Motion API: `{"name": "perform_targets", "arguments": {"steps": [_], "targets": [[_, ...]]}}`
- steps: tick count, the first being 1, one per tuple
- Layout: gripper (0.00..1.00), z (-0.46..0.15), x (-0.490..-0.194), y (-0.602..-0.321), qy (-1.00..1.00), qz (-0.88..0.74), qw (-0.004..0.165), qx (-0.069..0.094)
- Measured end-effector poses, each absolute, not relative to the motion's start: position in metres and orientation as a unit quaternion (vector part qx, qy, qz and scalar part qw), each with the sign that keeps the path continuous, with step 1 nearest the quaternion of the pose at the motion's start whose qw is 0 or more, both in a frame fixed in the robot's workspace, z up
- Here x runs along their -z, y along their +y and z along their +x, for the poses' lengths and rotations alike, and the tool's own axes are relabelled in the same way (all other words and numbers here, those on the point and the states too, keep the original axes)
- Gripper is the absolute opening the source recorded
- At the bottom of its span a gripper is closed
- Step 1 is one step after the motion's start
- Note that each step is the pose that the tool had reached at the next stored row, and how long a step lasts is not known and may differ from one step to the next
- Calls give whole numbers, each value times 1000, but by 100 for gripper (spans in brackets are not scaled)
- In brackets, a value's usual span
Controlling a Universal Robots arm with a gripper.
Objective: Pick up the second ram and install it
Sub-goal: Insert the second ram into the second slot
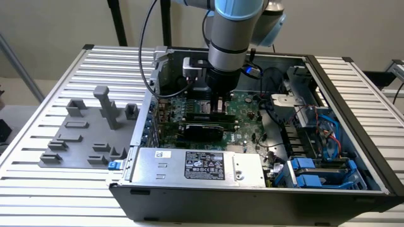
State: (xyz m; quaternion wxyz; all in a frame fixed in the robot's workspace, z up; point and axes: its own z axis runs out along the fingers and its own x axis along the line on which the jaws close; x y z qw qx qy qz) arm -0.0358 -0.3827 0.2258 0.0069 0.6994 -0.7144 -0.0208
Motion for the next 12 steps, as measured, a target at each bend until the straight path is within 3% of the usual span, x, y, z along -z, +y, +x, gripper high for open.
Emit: {"name": "perform_targets", "arguments": {"steps": [12], "targets": [[13,-36,-223,-382,-714,699,5,22]]}}
